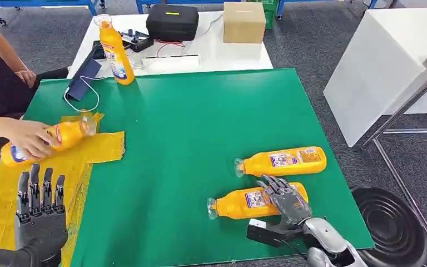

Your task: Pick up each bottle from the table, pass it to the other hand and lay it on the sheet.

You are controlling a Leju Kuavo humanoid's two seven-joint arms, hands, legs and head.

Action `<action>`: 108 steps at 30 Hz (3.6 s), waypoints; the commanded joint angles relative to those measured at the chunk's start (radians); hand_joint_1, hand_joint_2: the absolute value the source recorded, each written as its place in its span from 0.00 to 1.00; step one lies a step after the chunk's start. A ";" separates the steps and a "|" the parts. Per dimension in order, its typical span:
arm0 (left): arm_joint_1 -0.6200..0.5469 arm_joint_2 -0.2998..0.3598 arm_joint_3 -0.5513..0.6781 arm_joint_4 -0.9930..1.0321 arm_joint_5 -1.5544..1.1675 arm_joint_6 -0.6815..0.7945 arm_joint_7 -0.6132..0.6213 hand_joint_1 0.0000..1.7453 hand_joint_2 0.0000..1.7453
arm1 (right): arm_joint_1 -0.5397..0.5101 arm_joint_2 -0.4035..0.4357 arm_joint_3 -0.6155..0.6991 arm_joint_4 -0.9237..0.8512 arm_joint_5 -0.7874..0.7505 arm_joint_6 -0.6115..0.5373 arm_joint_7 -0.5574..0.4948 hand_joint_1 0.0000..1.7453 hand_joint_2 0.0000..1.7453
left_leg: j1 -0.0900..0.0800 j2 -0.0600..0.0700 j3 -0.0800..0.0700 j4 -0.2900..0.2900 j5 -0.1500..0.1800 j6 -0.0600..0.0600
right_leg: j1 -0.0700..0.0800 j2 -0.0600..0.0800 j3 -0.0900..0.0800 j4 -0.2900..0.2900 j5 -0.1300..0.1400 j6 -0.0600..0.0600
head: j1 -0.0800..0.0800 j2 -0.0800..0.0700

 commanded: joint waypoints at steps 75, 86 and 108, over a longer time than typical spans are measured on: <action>-0.040 0.045 -0.232 0.065 -0.102 0.164 0.044 0.00 1.00 | -0.415 0.468 0.233 0.071 -0.492 -0.178 -0.103 1.00 1.00 | 0.000 -0.002 0.004 -0.001 -0.003 0.005 | 0.001 -0.001 0.010 -0.005 -0.004 0.008 | 0.000 0.000; -0.045 0.052 -0.367 -0.022 -0.268 0.307 -0.028 0.00 1.00 | -0.430 0.611 0.466 0.320 -0.440 -0.168 -0.077 1.00 1.00 | 0.002 0.000 0.005 -0.001 -0.004 0.005 | 0.002 0.001 0.009 -0.005 -0.004 0.007 | 0.000 0.000; -0.073 0.046 -0.336 0.044 -0.275 0.323 -0.022 0.00 1.00 | -0.449 0.612 0.581 0.365 -0.401 -0.119 -0.124 1.00 1.00 | 0.001 -0.003 0.003 0.000 -0.004 0.005 | 0.002 -0.002 0.008 -0.005 -0.005 0.007 | 0.000 0.000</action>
